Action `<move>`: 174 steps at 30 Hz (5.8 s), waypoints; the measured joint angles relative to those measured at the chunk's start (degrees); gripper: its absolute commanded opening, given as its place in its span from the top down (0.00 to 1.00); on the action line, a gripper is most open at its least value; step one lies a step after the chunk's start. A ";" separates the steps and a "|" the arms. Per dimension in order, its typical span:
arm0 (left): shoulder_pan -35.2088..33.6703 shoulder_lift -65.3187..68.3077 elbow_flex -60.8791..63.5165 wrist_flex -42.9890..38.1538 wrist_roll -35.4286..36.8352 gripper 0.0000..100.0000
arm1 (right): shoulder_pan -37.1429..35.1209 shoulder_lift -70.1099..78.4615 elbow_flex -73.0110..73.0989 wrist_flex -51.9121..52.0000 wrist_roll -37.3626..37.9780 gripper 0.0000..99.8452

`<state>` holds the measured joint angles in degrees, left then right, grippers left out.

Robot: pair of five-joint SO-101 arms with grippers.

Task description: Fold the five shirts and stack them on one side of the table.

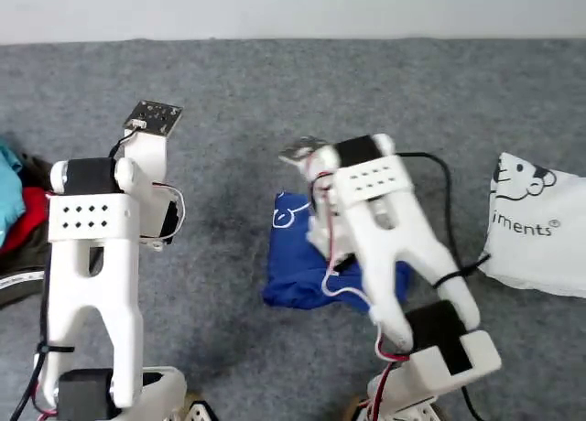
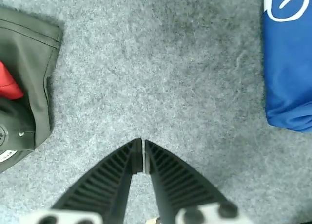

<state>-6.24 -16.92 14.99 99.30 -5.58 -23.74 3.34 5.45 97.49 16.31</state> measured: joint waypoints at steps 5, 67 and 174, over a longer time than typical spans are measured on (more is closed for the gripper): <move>-1.93 0.00 0.00 0.00 0.00 0.99 | -5.98 0.09 -0.26 -6.42 -4.57 0.99; -22.59 -24.35 12.66 -9.14 0.44 0.98 | 14.95 -6.24 -1.32 0.44 -7.82 0.81; -22.59 -24.35 19.34 -14.95 -2.90 0.99 | 21.01 24.18 -19.08 -1.41 -9.58 0.80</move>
<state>-28.84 -41.27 34.33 84.35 -8.48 -2.73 27.52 -13.63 96.09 6.73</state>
